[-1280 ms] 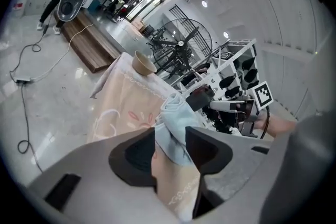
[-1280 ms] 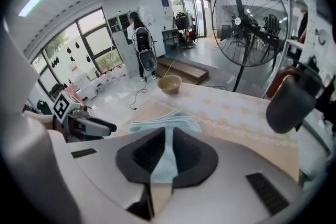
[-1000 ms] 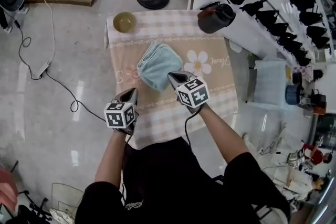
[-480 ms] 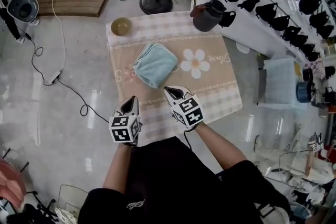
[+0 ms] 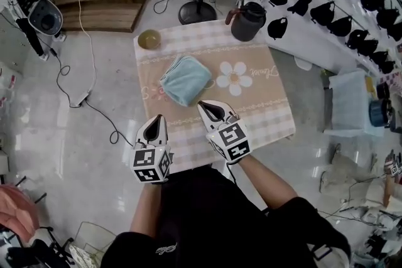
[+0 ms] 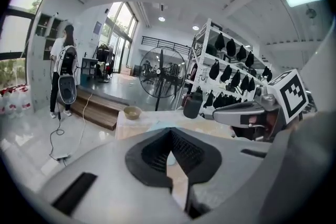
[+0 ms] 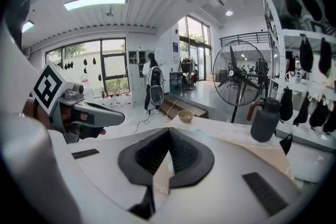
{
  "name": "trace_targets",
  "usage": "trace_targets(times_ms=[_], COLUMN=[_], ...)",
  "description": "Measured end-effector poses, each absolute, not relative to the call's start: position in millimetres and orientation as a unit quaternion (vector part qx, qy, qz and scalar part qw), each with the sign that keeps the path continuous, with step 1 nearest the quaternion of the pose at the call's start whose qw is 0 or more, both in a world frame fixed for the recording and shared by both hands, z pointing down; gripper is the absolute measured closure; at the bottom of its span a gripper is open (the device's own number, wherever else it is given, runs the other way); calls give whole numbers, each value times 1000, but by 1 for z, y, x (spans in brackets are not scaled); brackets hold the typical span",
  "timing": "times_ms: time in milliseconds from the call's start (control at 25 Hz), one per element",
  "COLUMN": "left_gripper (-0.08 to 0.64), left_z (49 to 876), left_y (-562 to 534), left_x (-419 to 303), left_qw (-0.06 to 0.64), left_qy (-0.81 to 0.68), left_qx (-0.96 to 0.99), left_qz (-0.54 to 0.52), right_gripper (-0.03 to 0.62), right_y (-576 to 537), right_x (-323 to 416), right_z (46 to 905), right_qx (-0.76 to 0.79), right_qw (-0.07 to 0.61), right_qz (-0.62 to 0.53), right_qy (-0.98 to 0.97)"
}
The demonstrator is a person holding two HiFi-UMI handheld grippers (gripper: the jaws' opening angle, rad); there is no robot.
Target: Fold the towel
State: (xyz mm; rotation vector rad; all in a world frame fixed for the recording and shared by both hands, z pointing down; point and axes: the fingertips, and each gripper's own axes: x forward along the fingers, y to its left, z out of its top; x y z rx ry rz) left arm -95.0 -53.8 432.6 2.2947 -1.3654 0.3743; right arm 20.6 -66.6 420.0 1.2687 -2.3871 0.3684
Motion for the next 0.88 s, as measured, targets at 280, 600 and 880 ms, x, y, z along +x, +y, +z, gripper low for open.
trace_targets(times_ms=[280, 600, 880], left_gripper=[557, 557, 557], left_z=[353, 285, 244], left_y=[-63, -69, -72], left_x=[-76, -73, -82], left_qw=[143, 70, 24], left_qy=[-512, -532, -547], left_qx=[842, 843, 837], left_qz=[93, 46, 22], right_gripper=[591, 591, 591], right_y=[-71, -75, -81], right_x=[34, 46, 46], right_z=[345, 274, 235], right_qx=[474, 493, 502], right_qw=[151, 105, 72], right_qz=[65, 2, -33], right_qy=[-865, -863, -861])
